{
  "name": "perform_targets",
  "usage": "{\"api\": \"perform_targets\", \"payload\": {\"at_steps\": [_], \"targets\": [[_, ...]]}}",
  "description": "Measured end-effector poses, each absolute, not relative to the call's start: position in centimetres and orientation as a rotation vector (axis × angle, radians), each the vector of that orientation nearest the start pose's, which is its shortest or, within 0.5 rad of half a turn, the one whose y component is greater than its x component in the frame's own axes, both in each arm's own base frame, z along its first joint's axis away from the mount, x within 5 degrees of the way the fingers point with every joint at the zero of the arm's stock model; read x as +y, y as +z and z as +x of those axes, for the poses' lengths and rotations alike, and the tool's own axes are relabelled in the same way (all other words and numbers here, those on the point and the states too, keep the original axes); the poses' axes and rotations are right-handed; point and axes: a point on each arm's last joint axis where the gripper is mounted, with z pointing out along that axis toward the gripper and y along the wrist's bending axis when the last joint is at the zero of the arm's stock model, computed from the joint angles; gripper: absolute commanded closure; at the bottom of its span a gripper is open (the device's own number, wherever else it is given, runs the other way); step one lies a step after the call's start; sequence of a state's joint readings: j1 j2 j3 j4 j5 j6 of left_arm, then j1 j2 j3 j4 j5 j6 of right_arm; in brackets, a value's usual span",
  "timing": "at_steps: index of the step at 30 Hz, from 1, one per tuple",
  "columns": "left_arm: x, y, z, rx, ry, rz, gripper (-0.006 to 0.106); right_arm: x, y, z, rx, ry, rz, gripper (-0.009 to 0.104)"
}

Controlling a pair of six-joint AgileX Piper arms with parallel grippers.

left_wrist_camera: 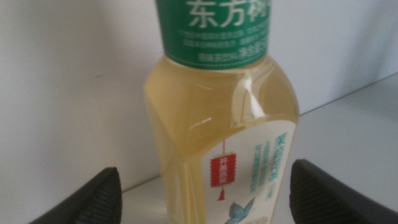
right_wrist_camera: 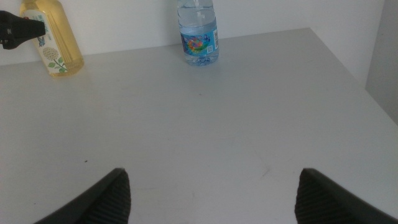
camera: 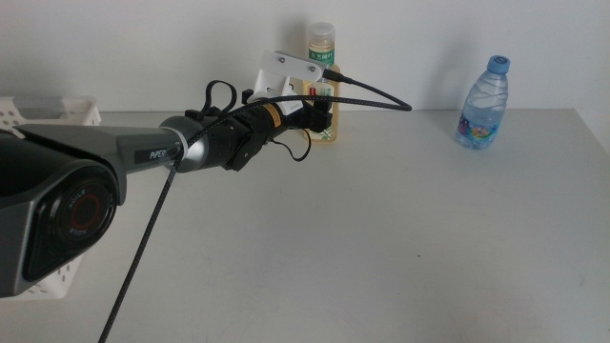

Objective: Use arms to grab the bottles and put them into the dustbin to the left of the table.

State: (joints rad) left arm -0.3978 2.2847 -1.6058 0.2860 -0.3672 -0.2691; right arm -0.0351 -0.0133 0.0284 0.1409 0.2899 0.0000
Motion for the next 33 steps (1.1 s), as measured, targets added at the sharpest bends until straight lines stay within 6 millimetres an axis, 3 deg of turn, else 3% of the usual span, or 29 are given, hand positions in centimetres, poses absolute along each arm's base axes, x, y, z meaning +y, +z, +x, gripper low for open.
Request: {"api": "perform_targets", "payload": {"at_steps": [12,33], "targets": [[-21.1,16.5,48.2,1.755,-0.434,0.396,0.01,0.2,17.8,5.5,1.783,0.108,0.123,0.027],[-20.9,15.3,50.3,1.73,-0.508,0.501,0.01,0.2,17.8,5.5,1.783,0.108,0.123,0.027]]}}
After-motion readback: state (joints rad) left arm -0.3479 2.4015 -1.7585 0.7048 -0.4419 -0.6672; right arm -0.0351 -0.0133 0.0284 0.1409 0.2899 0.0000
